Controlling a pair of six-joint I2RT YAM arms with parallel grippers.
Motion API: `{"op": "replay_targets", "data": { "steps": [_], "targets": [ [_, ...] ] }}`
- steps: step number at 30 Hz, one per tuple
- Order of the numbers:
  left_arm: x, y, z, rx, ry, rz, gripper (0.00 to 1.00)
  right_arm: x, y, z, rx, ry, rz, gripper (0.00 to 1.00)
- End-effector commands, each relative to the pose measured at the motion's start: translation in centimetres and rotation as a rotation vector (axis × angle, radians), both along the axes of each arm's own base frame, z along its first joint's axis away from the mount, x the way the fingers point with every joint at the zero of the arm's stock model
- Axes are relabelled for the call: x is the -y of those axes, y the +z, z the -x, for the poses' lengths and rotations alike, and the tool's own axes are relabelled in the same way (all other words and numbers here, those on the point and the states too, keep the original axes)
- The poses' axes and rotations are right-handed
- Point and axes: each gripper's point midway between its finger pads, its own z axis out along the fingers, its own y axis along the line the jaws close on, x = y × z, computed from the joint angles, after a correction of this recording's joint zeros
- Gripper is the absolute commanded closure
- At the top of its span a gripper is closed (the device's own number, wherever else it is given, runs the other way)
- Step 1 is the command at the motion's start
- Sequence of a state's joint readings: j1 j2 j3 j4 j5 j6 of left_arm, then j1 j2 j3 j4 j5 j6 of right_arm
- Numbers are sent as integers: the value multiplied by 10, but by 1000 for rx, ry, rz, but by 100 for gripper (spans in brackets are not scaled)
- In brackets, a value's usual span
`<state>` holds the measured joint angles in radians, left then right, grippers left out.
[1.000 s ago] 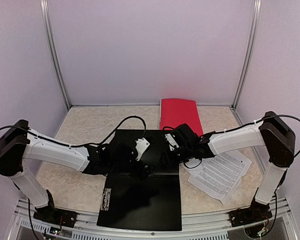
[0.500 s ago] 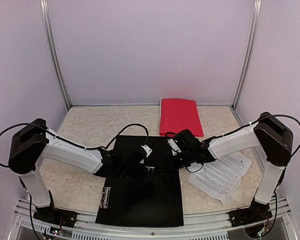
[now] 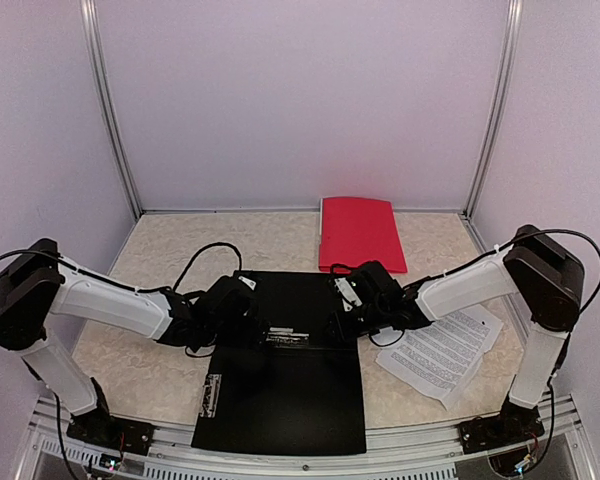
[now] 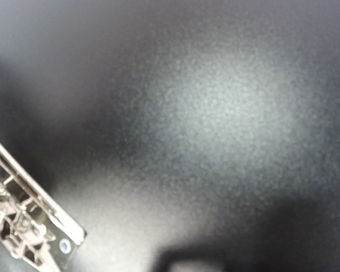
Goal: Put the files into the folder
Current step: Open the spring clip on the folder at the center of the board.
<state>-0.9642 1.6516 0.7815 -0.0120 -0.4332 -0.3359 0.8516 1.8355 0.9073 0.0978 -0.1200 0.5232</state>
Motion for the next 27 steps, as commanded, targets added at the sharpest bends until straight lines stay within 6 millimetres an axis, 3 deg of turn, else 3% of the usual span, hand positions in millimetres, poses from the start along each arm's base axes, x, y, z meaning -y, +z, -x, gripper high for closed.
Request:
{"op": "replay_targets", "data": {
  "steps": [1, 7, 11, 16, 19, 23, 27],
  "targets": [
    [-21, 1, 4, -34, 87, 37, 1, 21, -39, 19, -109, -7, 96, 68],
    [-35, 1, 9, -49, 133, 51, 1, 18, -35, 17, -98, 5, 101, 68],
    [-40, 12, 9, -24, 142, 67, 1, 9, -16, 14, -42, 39, 80, 65],
    [-42, 51, 5, 63, 142, 134, 1, 1, 22, 6, 45, 66, 68, 59],
    [-40, 78, 3, 118, 124, 181, 1, 5, 43, 1, 85, 52, 83, 50],
    [-37, 103, -1, 149, 112, 217, 1, 27, 54, -8, 114, -13, 181, 35],
    [-19, 114, -4, 130, 49, 220, 1, 61, 50, -9, 82, -114, 255, 28]
  ]
}}
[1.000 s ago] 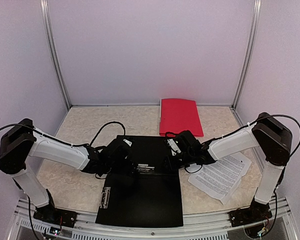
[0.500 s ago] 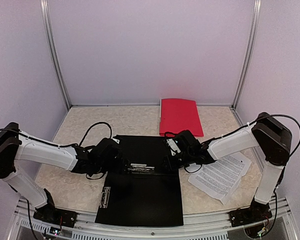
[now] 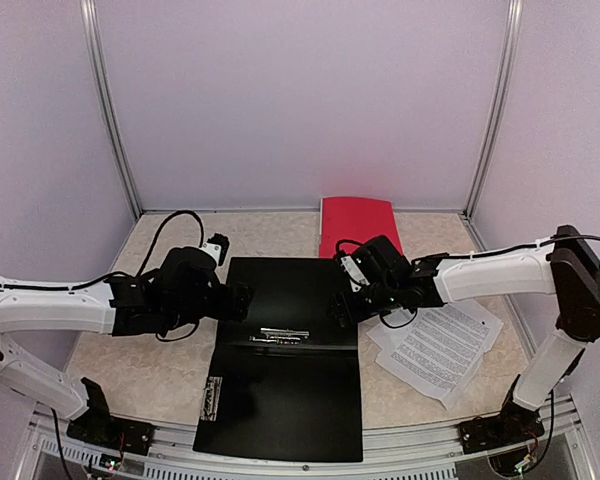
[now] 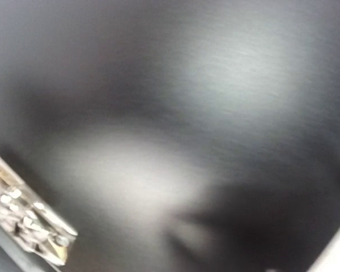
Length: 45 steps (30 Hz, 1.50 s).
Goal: Put the files into the folder
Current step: Open the spring clip on the folder at the center of the board, then pick up the file from the center of the board.
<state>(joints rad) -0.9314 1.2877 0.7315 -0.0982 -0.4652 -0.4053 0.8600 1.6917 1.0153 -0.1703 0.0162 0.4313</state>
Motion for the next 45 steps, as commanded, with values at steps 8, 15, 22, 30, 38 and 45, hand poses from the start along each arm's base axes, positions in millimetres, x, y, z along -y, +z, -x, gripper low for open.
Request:
{"op": "replay_targets", "data": {
  "steps": [8, 15, 22, 30, 38, 45],
  "targets": [
    [68, 26, -23, -45, -154, 15, 1, 144, 4, 1, -50, -458, 145, 18],
    [151, 25, -19, -149, -389, 20, 1, 210, -1, 33, -95, -728, 29, 17],
    [225, 3, -1, -376, -619, 140, 1, 245, -4, 81, -178, -891, -115, 17],
    [268, -18, 25, -433, -728, 108, 1, 258, -11, 117, -296, -931, -90, 21],
    [249, -25, 39, -445, -715, 94, 1, 252, -39, 128, -455, -899, 75, 20],
    [230, -22, 40, -438, -702, 101, 1, 245, -56, 151, -603, -920, 79, 23]
  ]
}}
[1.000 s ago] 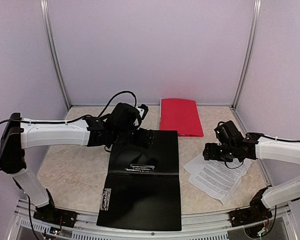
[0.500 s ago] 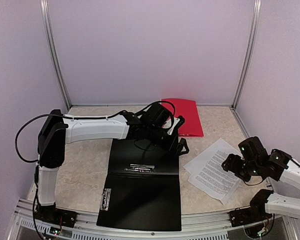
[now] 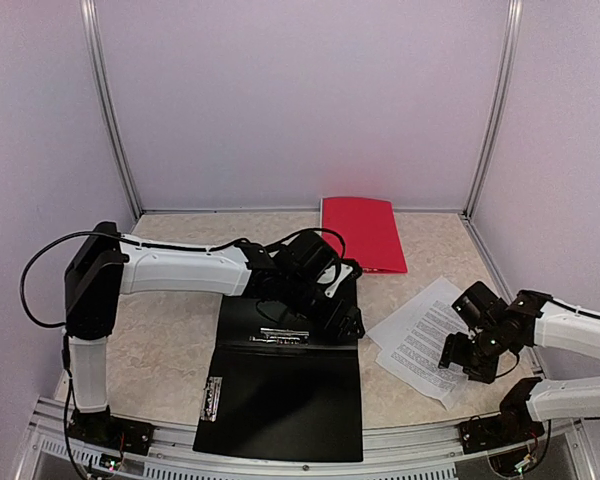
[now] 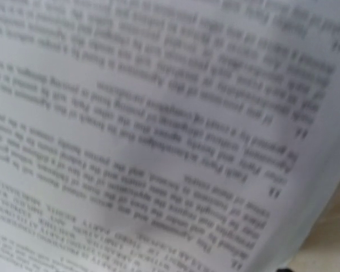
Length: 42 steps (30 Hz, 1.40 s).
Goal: Put the files into the folder
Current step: Pick up the file from the center of the board.
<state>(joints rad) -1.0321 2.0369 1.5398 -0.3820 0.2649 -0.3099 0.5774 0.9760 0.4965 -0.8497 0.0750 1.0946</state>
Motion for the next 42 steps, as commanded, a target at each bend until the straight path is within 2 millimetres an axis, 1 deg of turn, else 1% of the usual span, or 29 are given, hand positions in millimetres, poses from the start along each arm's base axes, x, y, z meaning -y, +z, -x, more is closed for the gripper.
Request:
{"op": "replay_targets", "data": {
  "steps": [1, 3, 7, 14, 19, 21, 25, 29, 36, 42],
  "targets": [
    [-6, 30, -4, 33, 7, 64, 1, -3, -8, 16, -89, -43, -40, 24],
    [-7, 34, -4, 30, 5, 74, 1, -5, -13, 21, -118, -46, -51, 25],
    [-10, 41, -5, 33, 4, 86, 1, -4, -15, 20, -129, -37, -29, 31],
    [-15, 49, -5, 39, 8, 101, 1, -6, -26, 21, -201, 10, 22, 36],
    [-19, 54, -7, 43, 14, 117, 1, -5, -30, 20, -213, 23, 42, 46],
    [-20, 55, -8, 42, 17, 118, 1, -5, -29, 19, -208, 23, 39, 53],
    [-22, 54, -9, 37, 23, 116, 1, -2, -24, 13, -174, 18, 56, 67],
    [-23, 54, -11, 40, 26, 116, 1, -1, -17, 7, -145, 14, 65, 75],
    [-25, 53, -16, 54, 39, 98, 1, -2, 4, -13, -83, 38, 104, 100],
    [-29, 54, -22, 66, 56, 83, 1, -4, 25, -30, -45, 76, 146, 100]
  ]
}}
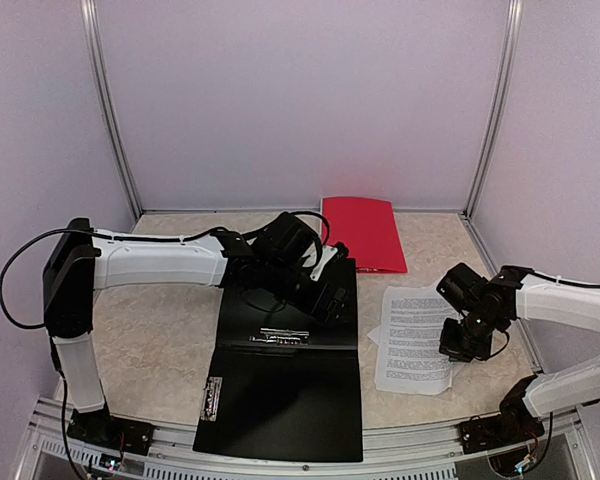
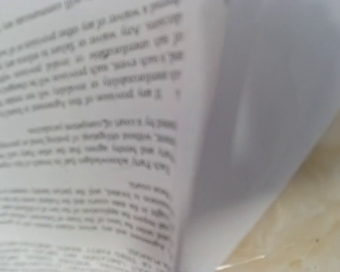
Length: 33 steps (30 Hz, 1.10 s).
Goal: Put the files into the folder
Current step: Pick up the file from the center of the board, then insert the spring clip onto the folder.
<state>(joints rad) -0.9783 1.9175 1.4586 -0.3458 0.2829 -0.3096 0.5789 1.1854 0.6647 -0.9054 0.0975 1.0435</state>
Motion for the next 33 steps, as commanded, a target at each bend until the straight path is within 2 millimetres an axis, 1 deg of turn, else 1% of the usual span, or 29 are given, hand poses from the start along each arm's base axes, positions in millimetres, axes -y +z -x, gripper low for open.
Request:
{"op": "replay_targets", "data": {
  "steps": [1, 4, 7, 11, 17, 21, 26, 29, 32, 33],
  "targets": [
    [-8, 20, -8, 40, 22, 6, 1, 5, 17, -13, 33, 38, 67, 100],
    [-15, 19, -17, 49, 59, -18, 1, 4, 34, -25, 75, 60, 90, 100],
    [-27, 20, -29, 38, 116, -30, 1, -1, 60, -44, 130, 122, 116, 100],
    [-48, 23, -46, 20, 192, -23, 1, -17, 95, -69, 205, 262, 134, 100],
    [-83, 38, -67, 117, 301, -60, 1, -51, 143, -95, 289, 488, 166, 100],
    [-109, 45, -78, 148, 390, -81, 1, -85, 173, -105, 352, 650, 193, 100],
    [-140, 50, -89, 174, 505, -96, 1, -138, 206, -109, 430, 822, 143, 100],
    [-161, 51, -93, 199, 580, -138, 1, -170, 211, -106, 437, 924, 83, 100],
    [-184, 48, -94, 220, 647, -178, 1, -202, 210, -95, 435, 1064, 35, 100],
    [-191, 49, -93, 224, 665, -177, 1, -210, 208, -91, 430, 1107, 28, 100]
  ]
}}
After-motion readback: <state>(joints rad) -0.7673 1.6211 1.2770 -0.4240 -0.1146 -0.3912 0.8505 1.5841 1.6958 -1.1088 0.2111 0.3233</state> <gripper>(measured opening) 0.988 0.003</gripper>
